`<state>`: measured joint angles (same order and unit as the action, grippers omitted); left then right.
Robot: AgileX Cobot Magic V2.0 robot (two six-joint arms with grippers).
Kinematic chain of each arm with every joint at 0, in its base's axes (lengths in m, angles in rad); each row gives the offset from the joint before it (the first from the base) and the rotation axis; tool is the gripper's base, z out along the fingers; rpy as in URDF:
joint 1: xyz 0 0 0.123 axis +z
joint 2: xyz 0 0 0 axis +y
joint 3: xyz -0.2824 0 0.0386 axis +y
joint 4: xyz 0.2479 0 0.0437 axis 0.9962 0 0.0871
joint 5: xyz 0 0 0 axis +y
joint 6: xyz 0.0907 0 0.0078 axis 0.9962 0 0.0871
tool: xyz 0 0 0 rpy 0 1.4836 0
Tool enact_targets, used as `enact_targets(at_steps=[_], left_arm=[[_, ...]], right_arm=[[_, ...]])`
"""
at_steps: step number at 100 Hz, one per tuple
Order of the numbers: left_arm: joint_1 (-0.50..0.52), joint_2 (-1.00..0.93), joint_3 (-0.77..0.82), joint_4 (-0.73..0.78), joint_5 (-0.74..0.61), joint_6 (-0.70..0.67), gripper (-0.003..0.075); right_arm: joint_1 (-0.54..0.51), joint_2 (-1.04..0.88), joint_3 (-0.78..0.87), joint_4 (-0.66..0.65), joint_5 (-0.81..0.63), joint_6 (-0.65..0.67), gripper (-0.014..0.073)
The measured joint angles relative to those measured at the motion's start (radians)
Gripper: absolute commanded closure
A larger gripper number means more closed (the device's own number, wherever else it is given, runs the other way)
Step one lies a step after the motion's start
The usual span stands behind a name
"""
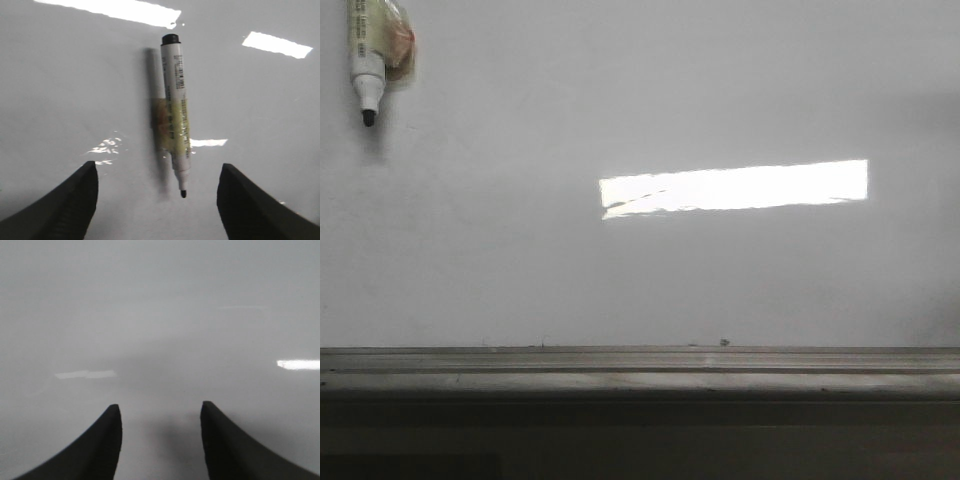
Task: Write number 4 on whiteboard
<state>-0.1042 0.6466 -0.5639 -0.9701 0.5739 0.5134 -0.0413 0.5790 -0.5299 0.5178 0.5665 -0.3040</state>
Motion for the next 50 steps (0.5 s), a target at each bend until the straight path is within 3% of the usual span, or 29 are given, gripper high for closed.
enact_targets(at_steps=[17, 50], left_arm=[[-0.048, 0.103, -0.020, -0.156, -0.014, 0.145, 0.0303], [-0.147, 0.308, -0.125, -0.154, -0.080, 0.179, 0.0303]], right_arm=[[0.000, 0.000, 0.000, 0.000, 0.000, 0.000, 0.0234], [0.002, 0.000, 0.000, 0.002, 0.000, -0.002, 0.0234]])
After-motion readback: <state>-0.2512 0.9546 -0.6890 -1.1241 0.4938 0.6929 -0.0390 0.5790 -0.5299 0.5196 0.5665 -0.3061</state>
